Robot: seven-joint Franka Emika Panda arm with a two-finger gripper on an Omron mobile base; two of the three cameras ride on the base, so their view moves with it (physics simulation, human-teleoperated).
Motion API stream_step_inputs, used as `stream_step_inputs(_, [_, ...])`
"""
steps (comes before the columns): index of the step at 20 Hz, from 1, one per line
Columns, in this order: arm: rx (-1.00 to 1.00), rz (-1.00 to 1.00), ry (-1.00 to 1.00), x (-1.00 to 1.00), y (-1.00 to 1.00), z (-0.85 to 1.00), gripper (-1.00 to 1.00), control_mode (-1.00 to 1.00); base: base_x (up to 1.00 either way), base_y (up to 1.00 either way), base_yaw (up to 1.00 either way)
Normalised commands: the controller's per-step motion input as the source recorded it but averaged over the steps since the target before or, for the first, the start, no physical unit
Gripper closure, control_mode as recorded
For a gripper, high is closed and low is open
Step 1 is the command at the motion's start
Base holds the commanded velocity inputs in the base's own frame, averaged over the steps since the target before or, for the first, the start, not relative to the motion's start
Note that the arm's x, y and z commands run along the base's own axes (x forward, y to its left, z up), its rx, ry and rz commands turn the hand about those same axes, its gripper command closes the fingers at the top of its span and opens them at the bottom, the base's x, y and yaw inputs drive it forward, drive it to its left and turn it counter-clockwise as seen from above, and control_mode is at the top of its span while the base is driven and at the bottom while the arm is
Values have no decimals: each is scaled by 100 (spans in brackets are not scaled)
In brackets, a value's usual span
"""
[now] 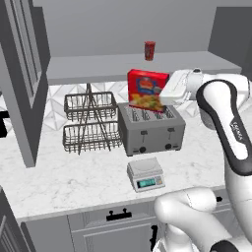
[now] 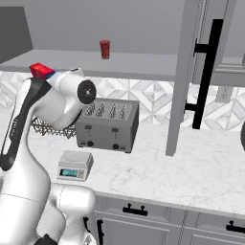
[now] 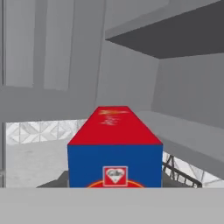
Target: Pick the boxed food and place it on the digital scale for weighing, and close the cabinet.
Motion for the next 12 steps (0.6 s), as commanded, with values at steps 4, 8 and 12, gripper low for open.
stream_step_inputs(4, [0, 2, 0, -61, 0, -99, 100, -100, 0, 0, 0])
stream_step_inputs(8, [0, 5, 1, 0, -8, -99, 100, -100, 0, 0, 0])
stream_step_inputs(12, [0, 6, 1, 0, -21, -74, 100, -100, 0, 0, 0])
